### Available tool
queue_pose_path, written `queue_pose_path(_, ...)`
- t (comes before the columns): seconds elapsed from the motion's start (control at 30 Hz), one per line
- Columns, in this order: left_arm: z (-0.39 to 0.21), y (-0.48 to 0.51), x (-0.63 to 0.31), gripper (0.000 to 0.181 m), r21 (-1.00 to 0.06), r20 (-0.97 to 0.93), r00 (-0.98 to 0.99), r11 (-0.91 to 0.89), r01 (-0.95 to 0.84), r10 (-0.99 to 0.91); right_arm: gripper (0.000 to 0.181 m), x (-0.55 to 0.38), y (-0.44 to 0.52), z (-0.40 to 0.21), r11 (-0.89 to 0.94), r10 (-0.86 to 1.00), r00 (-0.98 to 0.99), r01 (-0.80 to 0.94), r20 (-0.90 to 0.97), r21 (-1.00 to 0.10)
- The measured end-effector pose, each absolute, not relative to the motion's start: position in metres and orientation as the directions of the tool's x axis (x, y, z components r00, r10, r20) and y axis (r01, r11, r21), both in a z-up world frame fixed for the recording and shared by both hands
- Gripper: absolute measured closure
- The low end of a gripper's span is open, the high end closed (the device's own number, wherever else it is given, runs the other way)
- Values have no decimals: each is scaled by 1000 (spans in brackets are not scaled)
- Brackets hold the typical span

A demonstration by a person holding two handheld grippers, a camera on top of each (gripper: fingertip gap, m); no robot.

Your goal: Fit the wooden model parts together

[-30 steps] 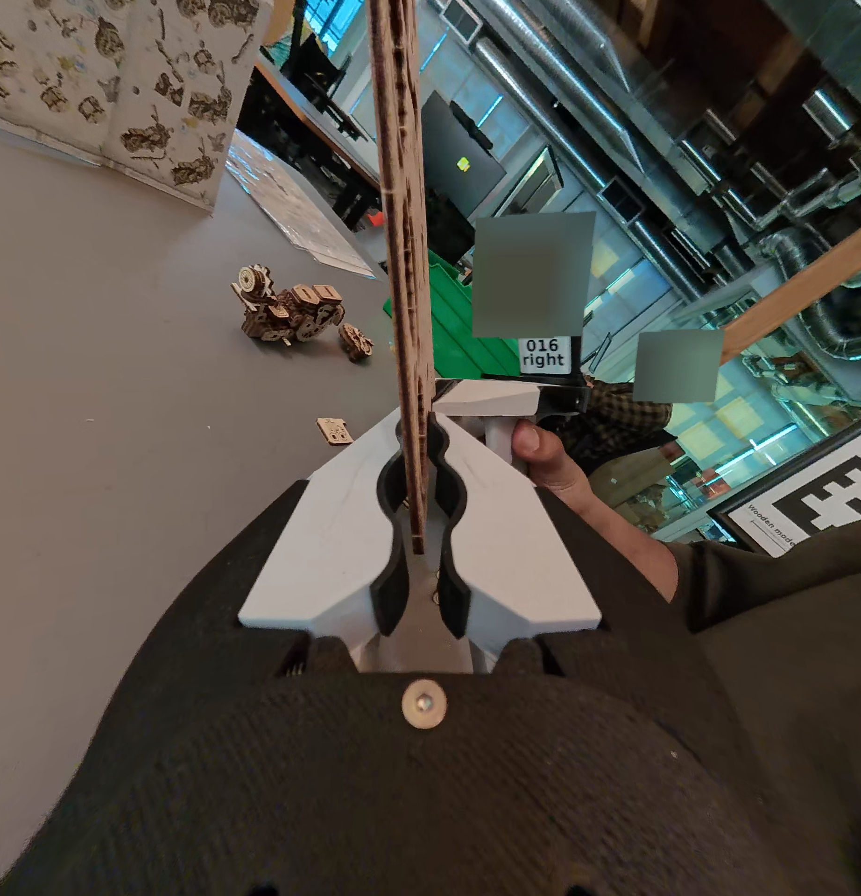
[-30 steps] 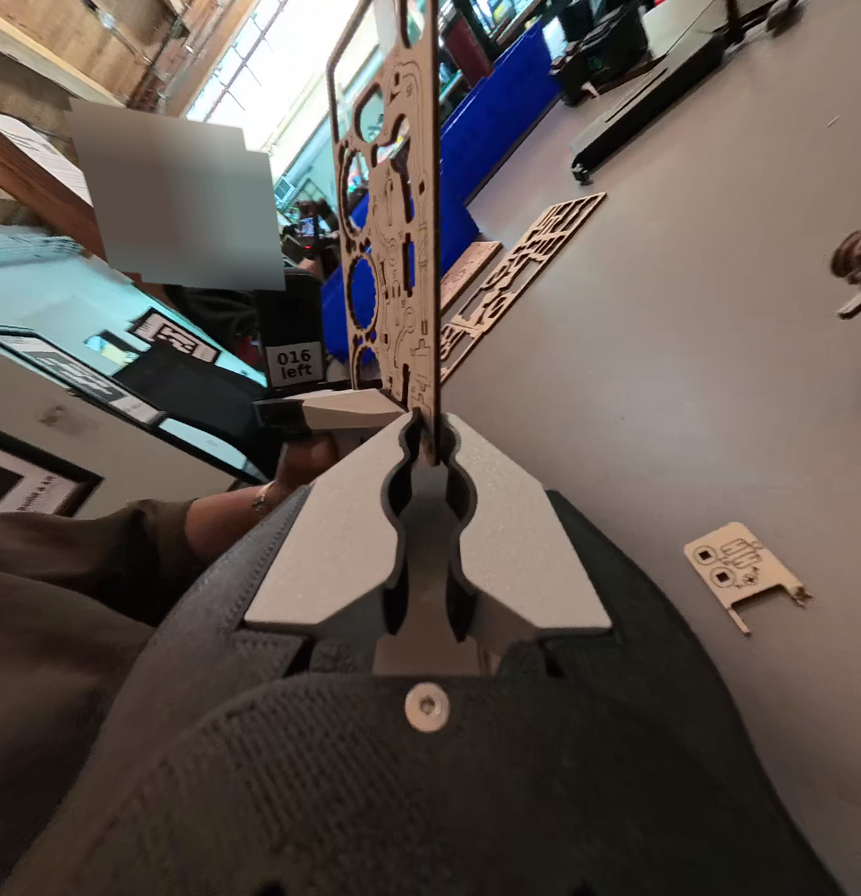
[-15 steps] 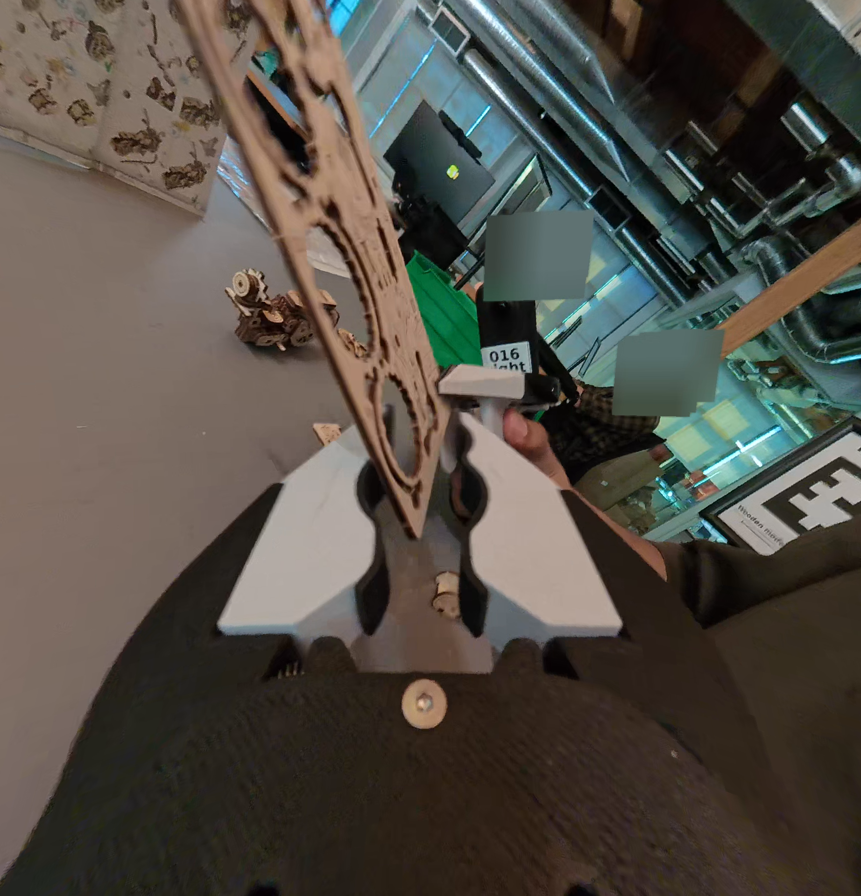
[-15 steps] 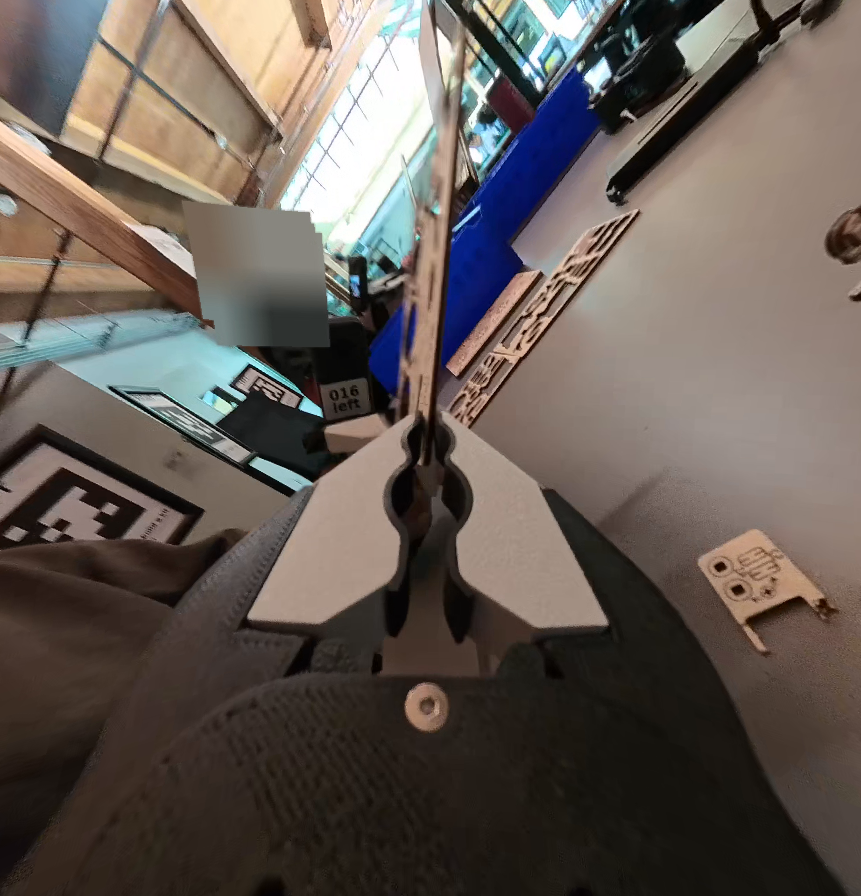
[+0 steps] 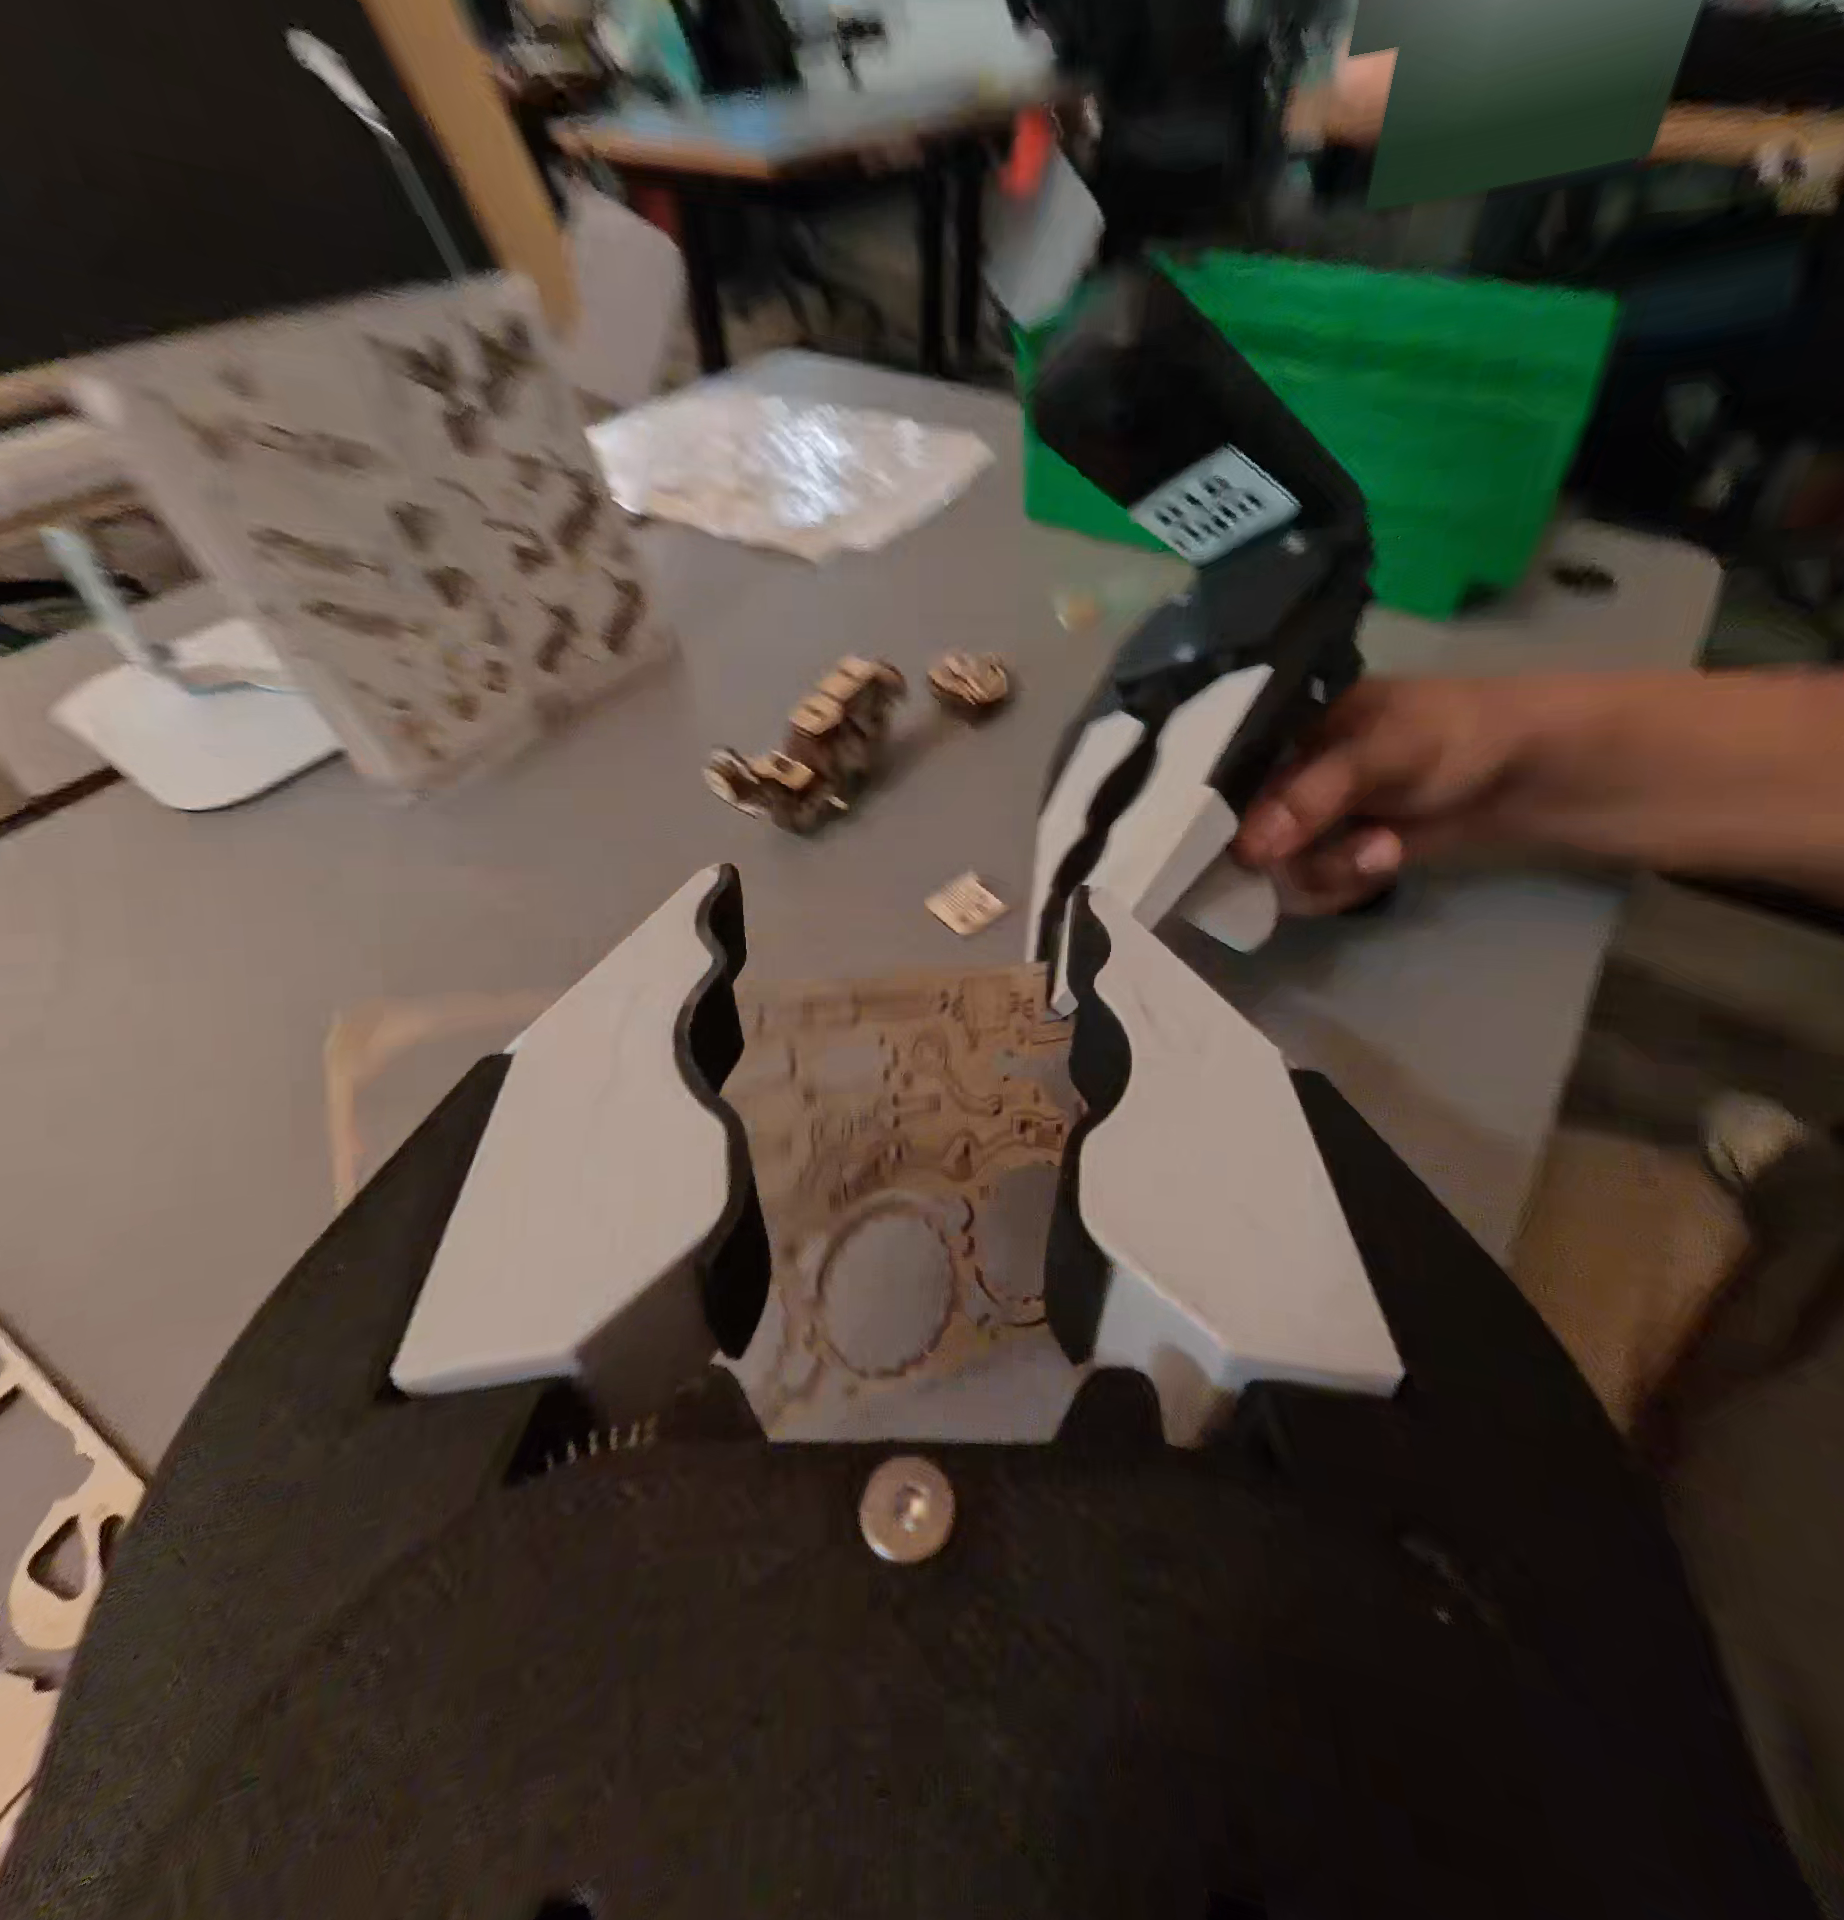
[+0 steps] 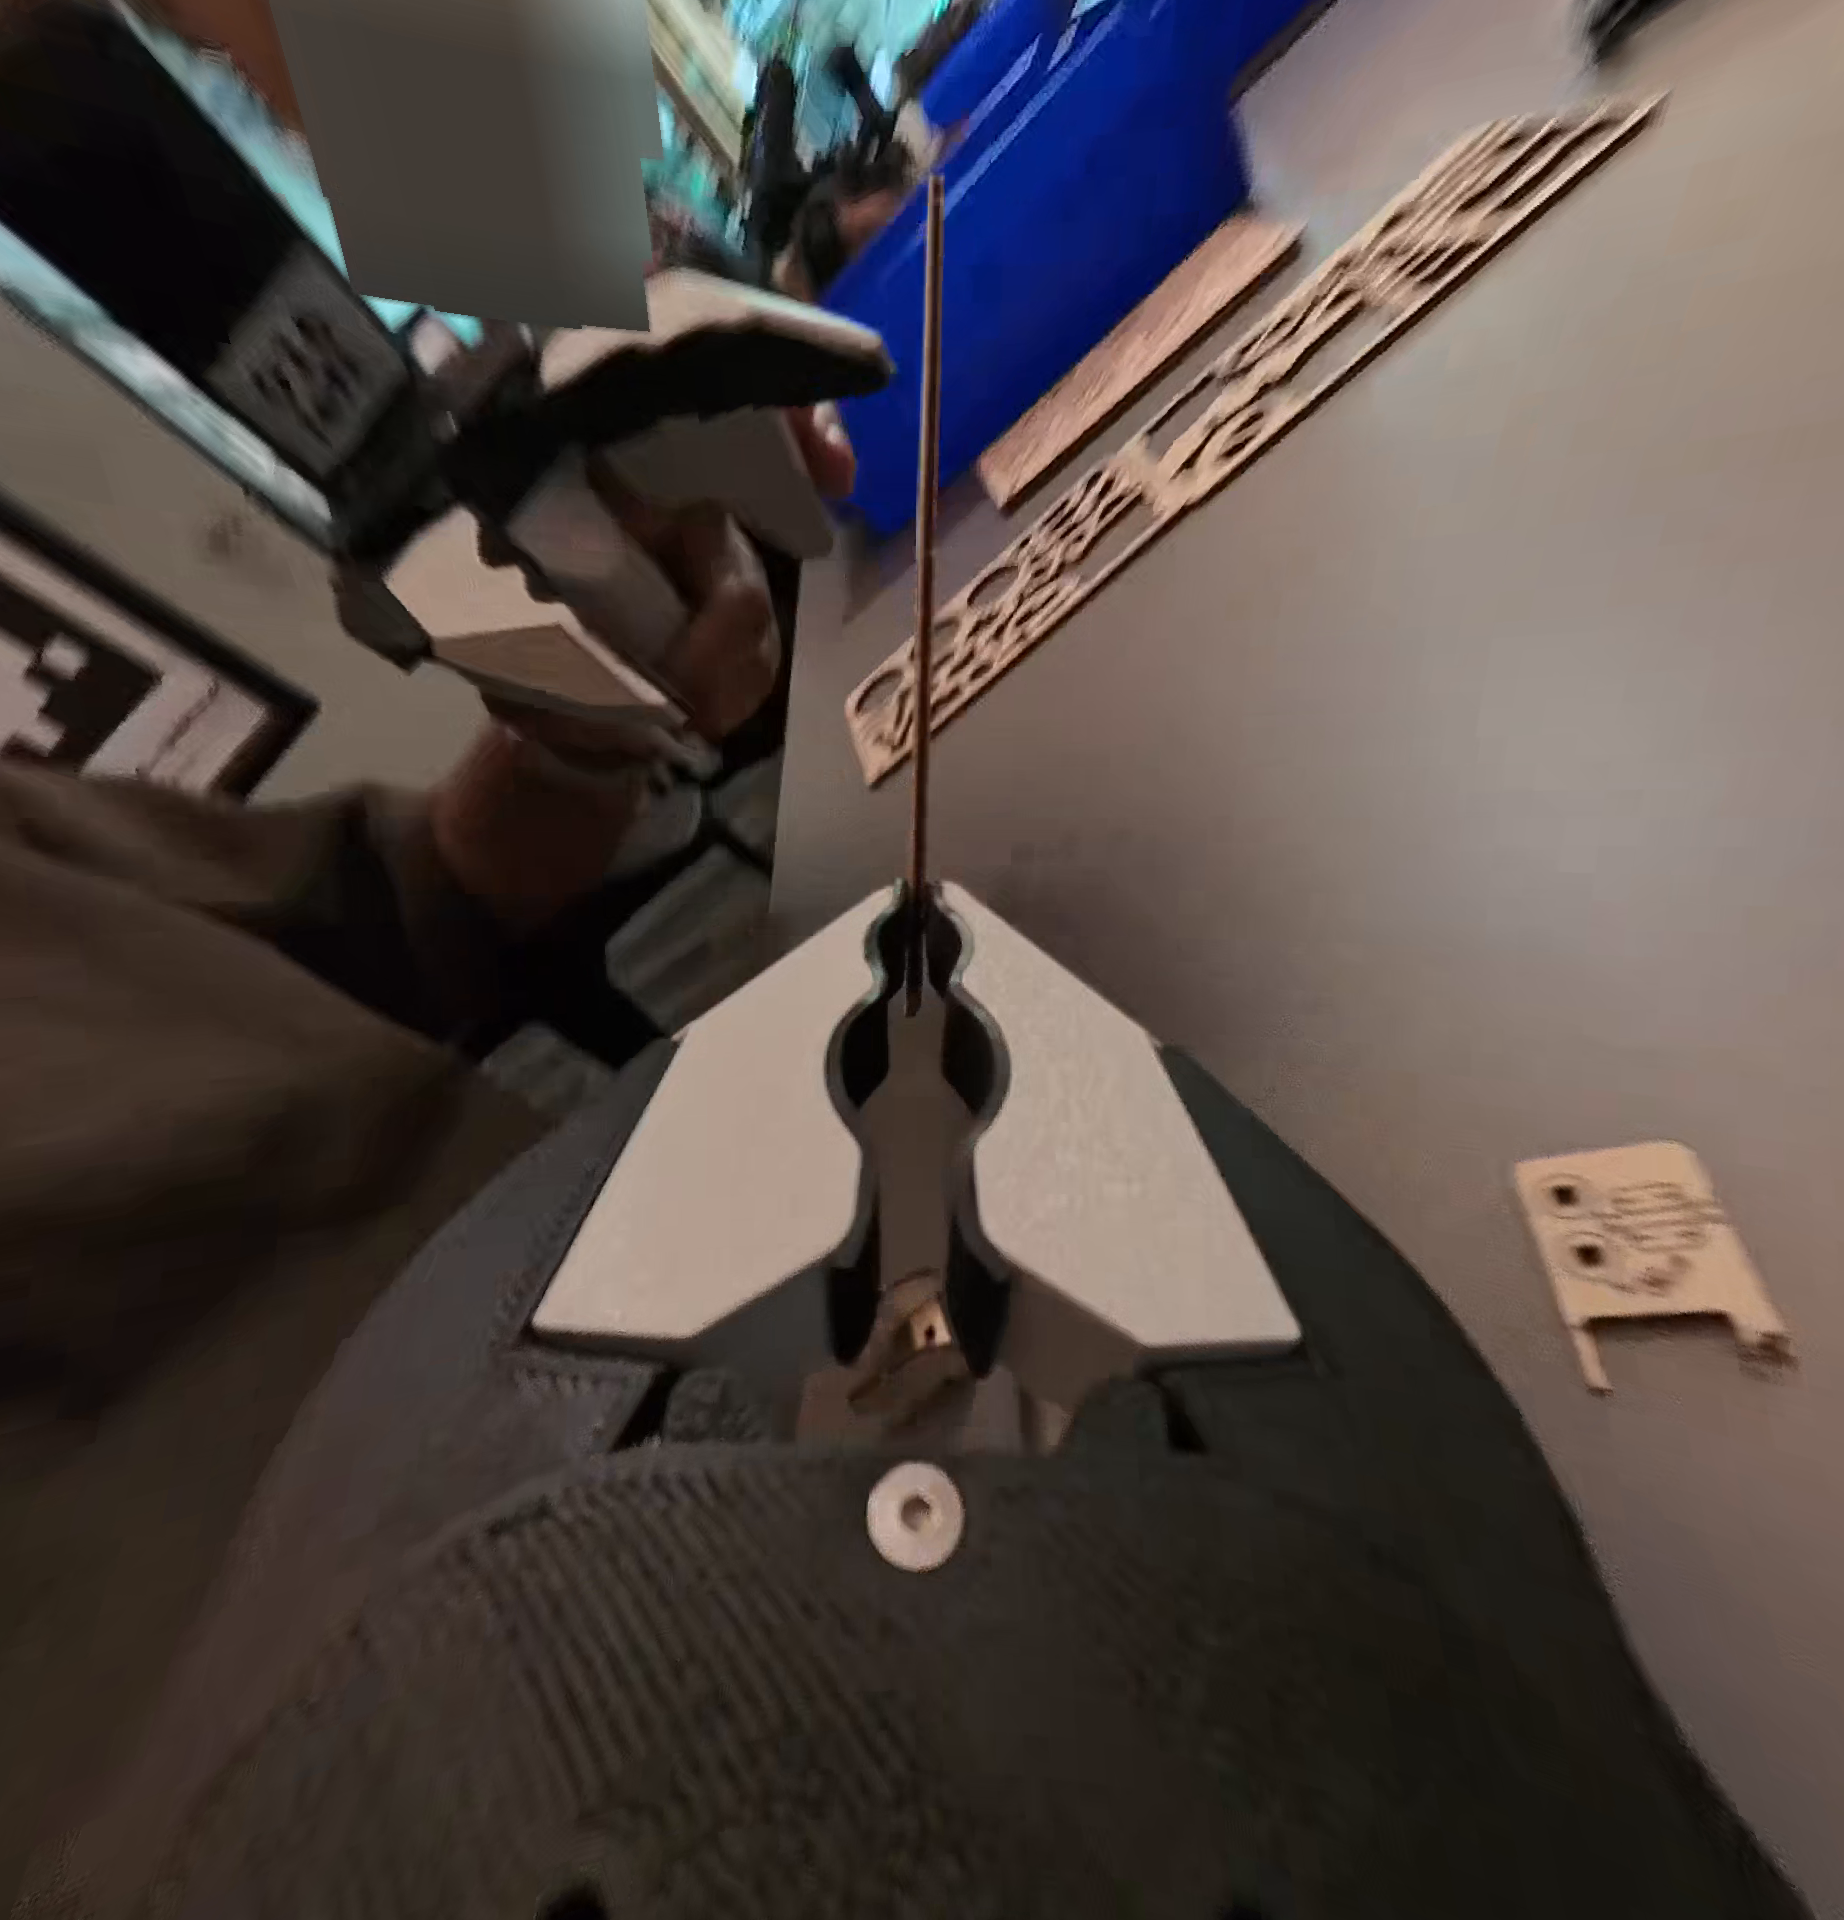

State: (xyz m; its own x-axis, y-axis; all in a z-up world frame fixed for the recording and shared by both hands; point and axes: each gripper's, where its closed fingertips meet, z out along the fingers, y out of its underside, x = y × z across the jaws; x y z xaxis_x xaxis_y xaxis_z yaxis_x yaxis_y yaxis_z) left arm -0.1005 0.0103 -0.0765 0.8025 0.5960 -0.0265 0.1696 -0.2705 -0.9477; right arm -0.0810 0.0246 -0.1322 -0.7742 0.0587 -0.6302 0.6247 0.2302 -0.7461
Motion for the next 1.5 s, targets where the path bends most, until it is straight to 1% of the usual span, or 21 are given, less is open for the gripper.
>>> queue_pose_path(0.1,-91,21,-80,125,-884,-12,859,-406,230,511,180,-61,18,-139,338,25,-829,533,-559,-776)
queue_pose_path(0.17,-105,22,-69,125,-822,14,882,-497,279,472,180,-51,14,-136,362,-11,-849,490,-529,-793)
queue_pose_path(0.23,-121,19,-56,132,-747,35,907,-592,303,421,180,-46,11,-135,371,-20,-855,475,-518,-798)
queue_pose_path(0.3,-136,11,-51,138,-675,23,910,-665,319,414,180,-45,9,-136,382,-14,-856,474,-517,-794)
queue_pose_path(0.37,-147,6,-48,144,-622,17,911,-709,333,412,180,-46,8,-136,385,-8,-856,474,-516,-792)
queue_pose_path(0.4,-152,3,-46,152,-599,24,912,-724,341,409,180,-47,7,-136,379,-8,-854,479,-520,-792)
queue_pose_path(0.43,-155,2,-45,153,-587,29,911,-731,349,411,180,-48,7,-136,372,-7,-848,489,-529,-789)
queue_pose_path(0.53,-156,0,-48,154,-597,67,905,-709,375,421,180,-52,5,-137,347,-12,-819,535,-574,-770)
queue_pose_path(0.67,-154,-4,-54,156,-622,183,874,-636,457,450,180,-62,1,-135,264,-1,-768,617,-640,-741)
queue_pose_path(0.77,-151,-8,-62,156,-638,247,843,-575,513,478,171,-73,4,-136,218,50,-759,643,-649,-734)
queue_pose_path(0.87,-151,-10,-68,156,-650,257,824,-541,534,505,170,-76,6,-137,209,78,-763,641,-641,-738)
queue_pose_path(0.93,-152,-9,-69,156,-650,245,826,-545,529,509,172,-77,4,-136,198,93,-768,638,-633,-744)
queue_pose_path(1.0,-154,-8,-69,155,-652,223,834,-559,513,505,179,-77,2,-138,202,113,-773,633,-624,-748)
queue_pose_path(1.07,-155,-8,-69,155,-653,215,836,-562,508,505,178,-77,2,-138,208,118,-778,627,-617,-751)
queue_pose_path(1.17,-146,-6,-68,156,-675,266,830,-520,523,490,179,-75,3,-129,186,79,-782,620,-618,-762)
queue_pose_path(1.23,-136,-6,-69,162,-696,308,822,-476,538,479,181,-72,4,-124,182,49,-793,605,-607,-775)
queue_pose_path(1.33,-116,-6,-58,158,-708,386,825,-440,552,413,181,-64,5,-119,210,6,-834,540,-551,-815)
queue_pose_path(1.4,-112,-8,-50,154,-698,388,836,-468,542,389,180,-56,3,-117,238,-21,-862,488,-506,-840)
queue_pose_path(1.5,-124,-15,-39,154,-647,310,871,-588,486,380,180,-41,-2,-115,274,-73,-890,417,-451,-867)
